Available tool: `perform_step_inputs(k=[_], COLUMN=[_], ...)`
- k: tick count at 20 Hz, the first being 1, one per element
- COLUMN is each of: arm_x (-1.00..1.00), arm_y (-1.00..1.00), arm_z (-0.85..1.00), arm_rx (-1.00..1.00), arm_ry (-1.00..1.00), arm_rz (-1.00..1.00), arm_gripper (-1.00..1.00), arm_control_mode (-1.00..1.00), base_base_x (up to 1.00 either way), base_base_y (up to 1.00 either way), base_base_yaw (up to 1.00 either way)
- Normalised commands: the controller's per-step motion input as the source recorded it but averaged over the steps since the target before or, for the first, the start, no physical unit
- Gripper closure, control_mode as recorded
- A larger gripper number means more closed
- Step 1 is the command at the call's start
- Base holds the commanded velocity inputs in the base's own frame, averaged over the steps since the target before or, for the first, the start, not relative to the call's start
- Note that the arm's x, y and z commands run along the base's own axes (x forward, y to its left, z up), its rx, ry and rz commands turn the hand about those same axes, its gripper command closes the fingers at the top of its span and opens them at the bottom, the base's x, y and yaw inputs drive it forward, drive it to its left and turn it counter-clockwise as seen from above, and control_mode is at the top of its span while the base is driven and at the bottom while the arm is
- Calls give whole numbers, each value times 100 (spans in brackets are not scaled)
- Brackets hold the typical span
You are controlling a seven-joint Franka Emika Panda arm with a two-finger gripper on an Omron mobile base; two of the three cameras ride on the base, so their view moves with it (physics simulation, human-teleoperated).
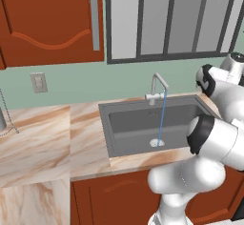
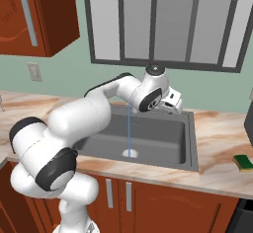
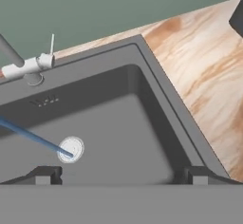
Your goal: Soak the sponge with water for a few seconds and then drop it inside the sink.
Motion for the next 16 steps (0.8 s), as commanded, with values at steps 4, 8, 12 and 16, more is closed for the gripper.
perform_step_inputs(k=[4, 8, 12, 16], arm_x=[-28, -42, -45, -25], arm_y=[1, 0, 0, 0], arm_z=[19, 3, 0, 0], arm_rx=[0, 0, 0, 0], arm_ry=[6, 11, 12, 5], arm_rz=[0, 0, 0, 0], arm_gripper=[-100, -100, -100, -100], arm_control_mode=[-100, -100, -100, -100], base_base_x=[0, 0, 0, 0], base_base_y=[0, 0, 0, 0], base_base_yaw=[0, 0, 0, 0])
